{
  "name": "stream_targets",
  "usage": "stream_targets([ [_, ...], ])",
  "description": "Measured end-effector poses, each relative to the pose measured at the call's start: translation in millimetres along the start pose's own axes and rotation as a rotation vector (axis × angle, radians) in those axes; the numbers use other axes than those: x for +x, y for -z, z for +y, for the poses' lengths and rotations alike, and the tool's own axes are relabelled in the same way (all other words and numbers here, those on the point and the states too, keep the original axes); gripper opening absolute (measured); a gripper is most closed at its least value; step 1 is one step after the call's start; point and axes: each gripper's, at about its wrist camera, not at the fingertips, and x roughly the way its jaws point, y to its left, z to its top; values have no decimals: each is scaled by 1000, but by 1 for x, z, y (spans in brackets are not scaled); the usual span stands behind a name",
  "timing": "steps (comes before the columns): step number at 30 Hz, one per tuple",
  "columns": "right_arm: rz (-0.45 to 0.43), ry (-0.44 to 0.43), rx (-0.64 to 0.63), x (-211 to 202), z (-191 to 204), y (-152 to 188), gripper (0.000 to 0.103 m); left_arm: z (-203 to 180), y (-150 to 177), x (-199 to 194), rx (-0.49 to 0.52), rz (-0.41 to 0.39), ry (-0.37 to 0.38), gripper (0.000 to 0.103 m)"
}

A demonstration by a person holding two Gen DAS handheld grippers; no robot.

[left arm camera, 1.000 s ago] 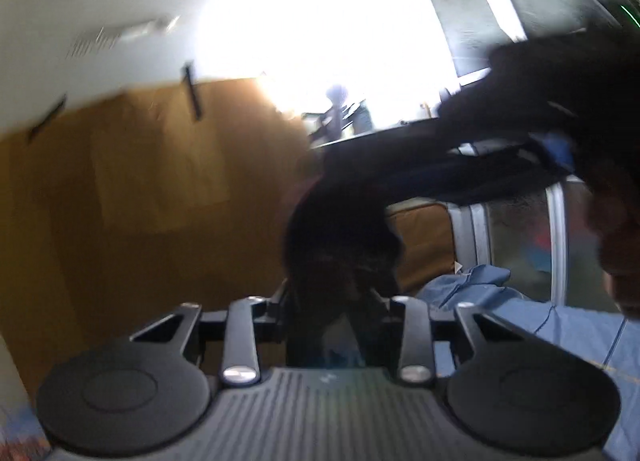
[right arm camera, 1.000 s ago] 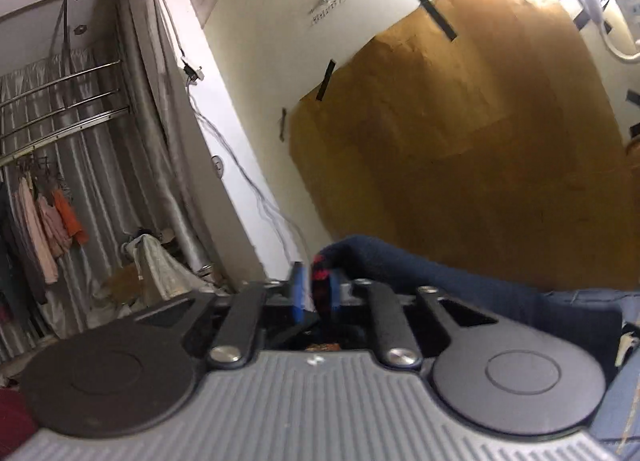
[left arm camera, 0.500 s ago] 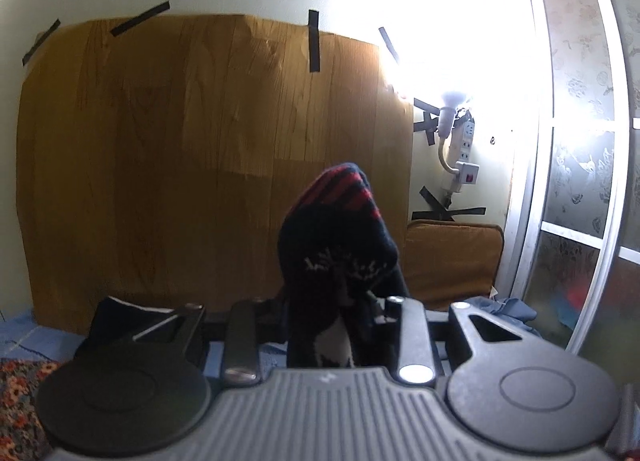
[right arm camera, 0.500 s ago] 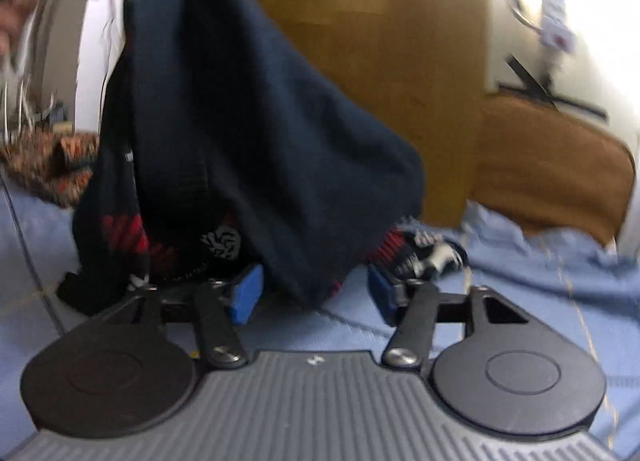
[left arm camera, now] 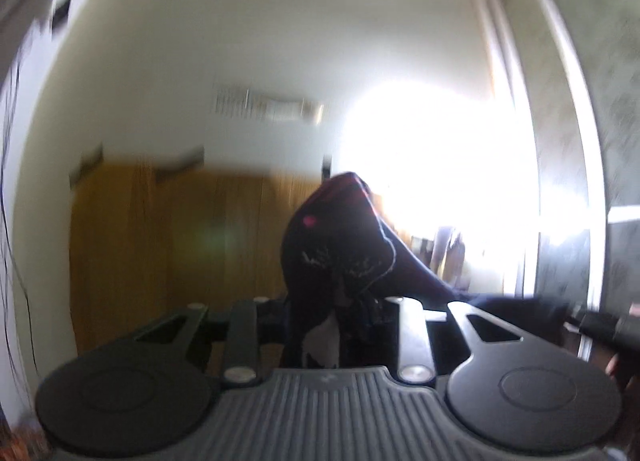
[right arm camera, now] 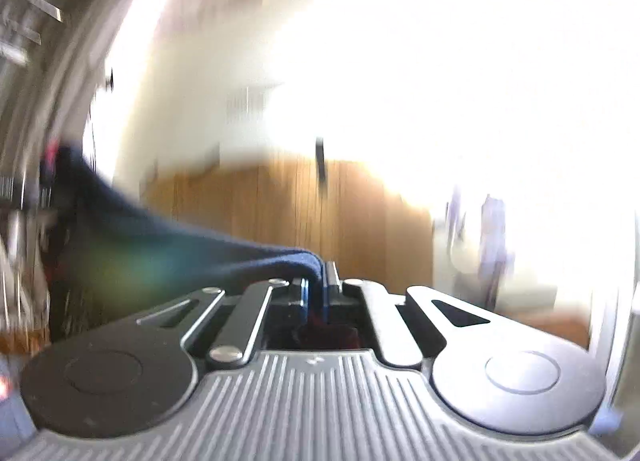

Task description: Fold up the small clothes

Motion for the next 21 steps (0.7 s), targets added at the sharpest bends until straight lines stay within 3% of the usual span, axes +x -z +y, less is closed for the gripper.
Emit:
stream_targets([
  [5, -127, 2, -60, -26, 6, -103, 8, -13, -49, -41, 70, -138, 2, 26],
  [8, -107, 15, -91, -17, 6, -123, 8, -21, -52, -35, 104, -108, -10, 25],
  [10, -48, 31, -111, 4, 0, -115, 8, -23, -39, -14, 114, -42, -22, 22],
  [15, 165, 65, -76, 82, -30, -29, 8, -7, 31, 74, 31, 235, -45, 18],
  [19, 353, 164, -60, 172, -61, 75, 10, -5, 126, 175, 22, 472, -114, 23],
  [21, 532, 249, -69, 220, -80, 143, 15, -8, 187, 225, 90, 621, -186, 25],
])
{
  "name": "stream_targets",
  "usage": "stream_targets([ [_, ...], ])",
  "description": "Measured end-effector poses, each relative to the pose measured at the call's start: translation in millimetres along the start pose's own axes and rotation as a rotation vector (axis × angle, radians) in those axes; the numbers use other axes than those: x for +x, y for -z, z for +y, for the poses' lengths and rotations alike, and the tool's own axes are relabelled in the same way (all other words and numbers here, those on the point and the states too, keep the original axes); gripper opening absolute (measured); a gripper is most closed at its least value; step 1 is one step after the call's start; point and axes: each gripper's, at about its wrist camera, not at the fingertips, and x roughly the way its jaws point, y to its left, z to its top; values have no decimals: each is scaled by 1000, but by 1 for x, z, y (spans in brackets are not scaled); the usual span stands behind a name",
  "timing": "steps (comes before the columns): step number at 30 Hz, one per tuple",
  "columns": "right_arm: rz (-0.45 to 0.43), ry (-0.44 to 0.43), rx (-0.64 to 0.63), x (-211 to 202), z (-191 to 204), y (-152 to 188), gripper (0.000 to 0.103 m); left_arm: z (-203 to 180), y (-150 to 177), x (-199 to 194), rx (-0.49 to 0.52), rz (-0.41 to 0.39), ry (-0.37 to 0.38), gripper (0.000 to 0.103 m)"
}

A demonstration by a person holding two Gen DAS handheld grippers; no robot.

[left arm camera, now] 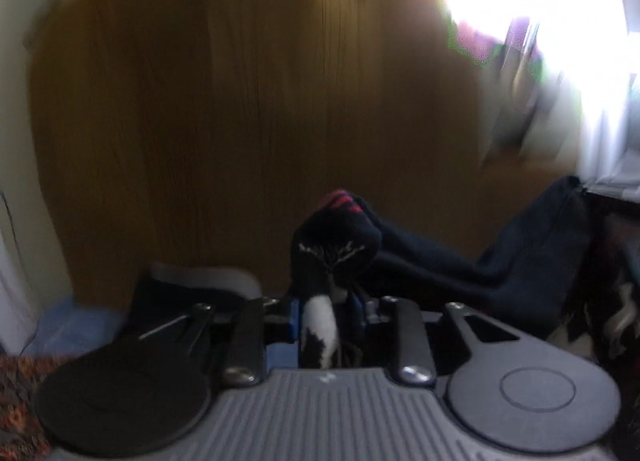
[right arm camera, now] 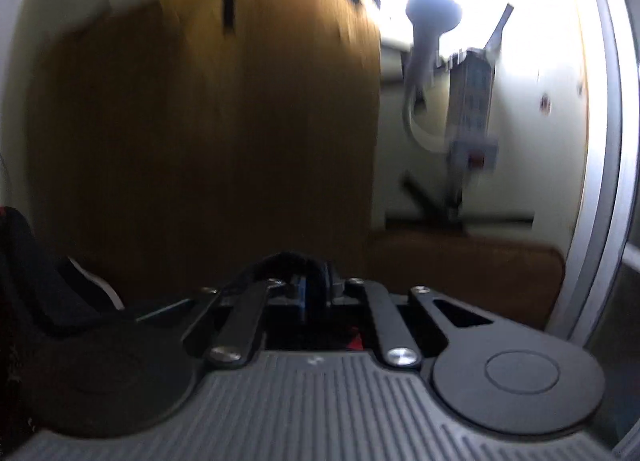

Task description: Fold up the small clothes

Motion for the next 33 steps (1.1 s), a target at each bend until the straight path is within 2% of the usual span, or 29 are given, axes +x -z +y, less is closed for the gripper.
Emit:
stream_targets([
  [1, 112, 61, -4, 39, -2, 28, 21, -6, 15, 36, 23, 101, -40, 25],
  [2, 189, 85, 19, 60, -6, 49, 21, -7, 30, 62, 24, 190, -69, 23],
  [3, 259, 68, 85, 72, -13, 72, 21, -4, 43, 73, 8, 225, -65, 22],
  [5, 298, -54, 204, 70, -25, 102, 21, 5, 62, 75, -6, 214, -49, 24],
  [7, 325, -142, 230, 64, -24, 117, 21, 15, 68, 67, -32, 186, -68, 22],
  [10, 444, -395, 266, 66, -11, 134, 21, 27, 70, 45, -81, 145, 34, 22],
  [12, 543, -510, 260, 77, 9, 145, 21, 19, 69, 35, -70, 131, 125, 22],
  [14, 614, -555, 220, 104, 34, 149, 19, -4, 70, 33, -30, 138, 218, 22],
  [16, 576, -554, 193, 127, 52, 142, 18, -26, 76, 38, -4, 164, 300, 23],
  [18, 511, -509, 175, 168, 68, 126, 18, -47, 82, 50, 11, 206, 340, 24],
  [21, 347, -392, 305, 213, 65, 94, 23, -70, 89, 69, 62, 253, 282, 24],
  [22, 305, -372, 354, 217, 60, 84, 32, -69, 89, 75, 74, 259, 247, 24],
  [23, 289, -378, 406, 221, 54, 77, 37, -65, 89, 78, 85, 257, 206, 24],
  [24, 296, -398, 446, 217, 47, 71, 37, -59, 89, 81, 98, 248, 151, 24],
  [27, 296, -425, 414, 184, 29, 69, 37, -29, 84, 97, 99, 254, 27, 18],
  [29, 299, -409, 362, 154, 14, 79, 38, -5, 80, 106, 85, 253, -69, 6],
  [32, 329, -329, 264, 103, -10, 107, 43, 32, 73, 110, 66, 214, -273, 6],
  [33, 341, -298, 237, 86, -20, 117, 43, 46, 70, 108, 14, 215, -289, 6],
])
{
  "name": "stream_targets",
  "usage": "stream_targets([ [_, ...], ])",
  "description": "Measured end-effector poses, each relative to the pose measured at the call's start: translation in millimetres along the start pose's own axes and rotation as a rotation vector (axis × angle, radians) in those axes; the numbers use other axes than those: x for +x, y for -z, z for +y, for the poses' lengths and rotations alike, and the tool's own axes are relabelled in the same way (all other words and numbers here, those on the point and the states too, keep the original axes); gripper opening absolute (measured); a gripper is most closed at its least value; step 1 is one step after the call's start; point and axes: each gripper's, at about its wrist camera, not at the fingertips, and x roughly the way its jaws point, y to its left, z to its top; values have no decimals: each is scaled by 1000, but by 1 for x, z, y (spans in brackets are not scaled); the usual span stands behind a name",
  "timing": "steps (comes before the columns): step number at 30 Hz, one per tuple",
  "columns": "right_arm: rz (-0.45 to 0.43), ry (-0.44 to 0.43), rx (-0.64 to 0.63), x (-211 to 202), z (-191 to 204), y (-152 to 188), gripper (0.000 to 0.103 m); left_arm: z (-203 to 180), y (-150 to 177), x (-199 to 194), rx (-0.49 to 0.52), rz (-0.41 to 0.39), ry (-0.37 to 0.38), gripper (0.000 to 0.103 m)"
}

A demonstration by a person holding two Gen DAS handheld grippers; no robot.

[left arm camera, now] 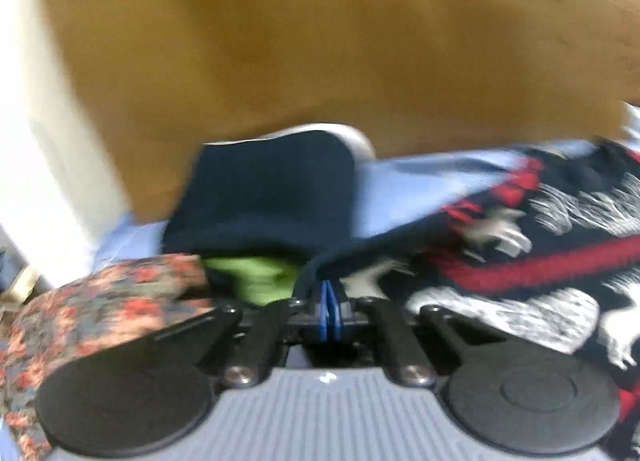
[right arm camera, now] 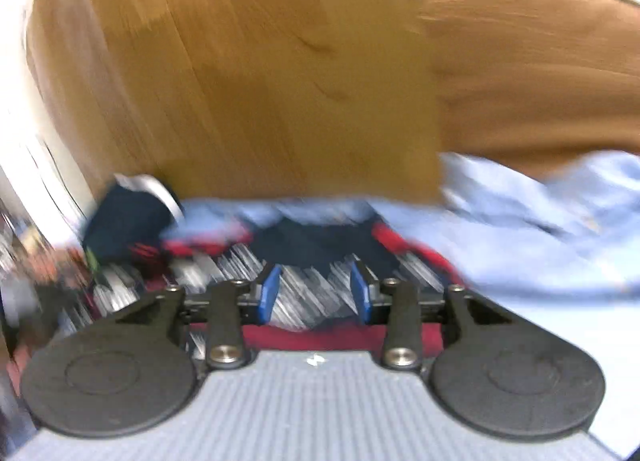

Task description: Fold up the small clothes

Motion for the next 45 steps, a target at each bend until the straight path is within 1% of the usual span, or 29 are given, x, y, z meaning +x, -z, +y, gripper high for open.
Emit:
stream_targets([
  [2, 26, 79, -30, -26, -13, 31, 45, 17, -1, -4, -80, 9, 10, 7],
  [3, 40, 113, -39, -38, -18, 46, 47, 20, 1, -11, -93, -5, 11, 9],
  [5, 62, 160, -18, -58, -31, 75, 60, 17, 5, -31, -85, -45, 48, 17],
  [7, 82, 173, 37, -71, -39, 99, 62, 7, 10, -49, -68, -73, 111, 31],
  [8, 84, 166, 59, -69, -38, 109, 63, -1, 13, -58, -60, -85, 141, 32],
  [9, 54, 159, 61, -74, -33, 117, 64, -10, 17, -67, -49, -98, 179, 33],
  [12, 31, 141, 1, -75, -4, 130, 63, -42, 25, -82, -17, -91, 308, 37],
  [14, 28, 117, -72, -79, 9, 132, 25, -64, 33, -84, 11, -69, 369, 37],
  [15, 25, 108, -115, -77, 14, 132, 15, -77, 38, -87, 31, -62, 382, 37],
  [17, 28, 149, -194, -80, 12, 130, 6, -100, 47, -90, 71, -43, 387, 37],
  [18, 14, 186, -221, -82, 9, 125, 6, -108, 52, -90, 87, -28, 391, 37],
  [20, -40, 336, -300, -90, -7, 107, 6, -120, 60, -90, 103, -10, 398, 38],
  [22, -99, 560, -417, -89, -27, 89, 6, -123, 67, -86, 120, 5, 392, 39],
  [23, -108, 679, -463, -83, -42, 81, 5, -127, 70, -81, 125, 16, 385, 39],
  [24, -93, 765, -452, -75, -60, 73, 6, -129, 72, -79, 124, 18, 376, 41],
  [25, -60, 801, -399, -73, -77, 69, 10, -125, 72, -82, 125, 12, 370, 42],
  [26, -44, 778, -293, -72, -92, 63, 10, -124, 72, -83, 128, 13, 369, 42],
  [27, -65, 701, -174, -79, -100, 61, 11, -122, 72, -86, 125, 10, 376, 42],
  [29, -112, 494, 23, -97, -102, 65, 13, -115, 73, -95, 120, -7, 381, 45],
  [31, -121, 283, 164, -106, -92, 77, 16, -104, 75, -105, 120, -29, 375, 50],
  [33, -96, 94, 244, -102, -72, 98, 24, -92, 80, -114, 126, -39, 370, 51],
  [34, -76, 40, 261, -100, -60, 107, 35, -86, 83, -117, 129, -41, 367, 51],
  [35, -59, -1, 267, -96, -47, 119, 44, -81, 88, -120, 129, -38, 365, 52],
  [37, -40, -34, 246, -84, -26, 132, 44, -69, 97, -123, 121, -25, 368, 52],
  [40, -40, -19, 167, -62, 3, 144, 44, -54, 110, -129, 102, -20, 368, 52],
  [41, -36, -2, 142, -52, 9, 147, 35, -50, 114, -132, 95, -22, 364, 52],
  [42, -39, 20, 110, -44, 15, 149, 20, -46, 117, -134, 87, -24, 360, 53],
  [43, -49, 43, 77, -42, 21, 148, 11, -41, 120, -136, 77, -24, 357, 53],
  [45, -80, 68, 64, -53, 25, 147, 8, -27, 125, -140, 52, -27, 351, 53],
])
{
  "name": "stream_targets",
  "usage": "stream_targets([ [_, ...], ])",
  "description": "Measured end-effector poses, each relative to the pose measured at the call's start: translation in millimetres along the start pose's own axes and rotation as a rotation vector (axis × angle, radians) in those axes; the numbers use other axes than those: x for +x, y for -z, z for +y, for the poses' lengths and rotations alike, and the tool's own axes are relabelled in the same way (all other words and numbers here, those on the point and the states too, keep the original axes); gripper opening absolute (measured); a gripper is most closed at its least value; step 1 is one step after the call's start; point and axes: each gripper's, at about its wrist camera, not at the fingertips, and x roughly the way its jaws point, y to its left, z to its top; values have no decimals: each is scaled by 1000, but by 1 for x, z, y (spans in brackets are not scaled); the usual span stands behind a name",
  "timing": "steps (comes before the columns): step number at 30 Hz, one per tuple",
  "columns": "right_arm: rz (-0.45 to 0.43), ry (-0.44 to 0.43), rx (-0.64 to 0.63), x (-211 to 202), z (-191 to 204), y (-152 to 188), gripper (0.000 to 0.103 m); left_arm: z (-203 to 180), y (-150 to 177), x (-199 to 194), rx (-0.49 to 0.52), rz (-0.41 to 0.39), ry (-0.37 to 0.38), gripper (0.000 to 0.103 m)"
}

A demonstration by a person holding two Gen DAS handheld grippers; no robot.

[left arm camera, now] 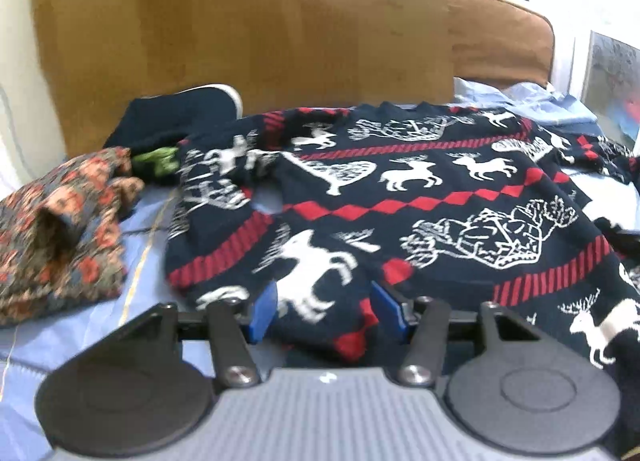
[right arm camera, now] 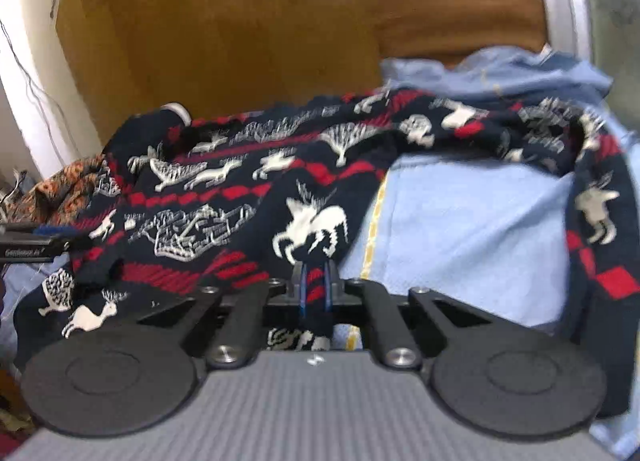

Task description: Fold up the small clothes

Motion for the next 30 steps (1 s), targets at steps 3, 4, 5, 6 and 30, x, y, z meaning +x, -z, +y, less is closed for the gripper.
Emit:
stream_targets([
  [3, -99, 181, -78, -42, -8, 1, 6, 19, 8, -15, -35, -22, -11, 54],
  [4, -91, 249, -111, -43, -12, 4, 5, 27, 12, -19, -49, -21, -13, 54],
  [5, -63, 290, -126, -41, -18, 8, 3, 35, 15, -21, -63, -15, -10, 54],
  [6, -20, 360, -146, -33, -22, 12, 3, 41, 17, -23, -81, -8, -5, 54],
  [30, 322, -359, -459, 182, 214, -56, 33, 41, 87, -56, -300, 43, 366, 51],
])
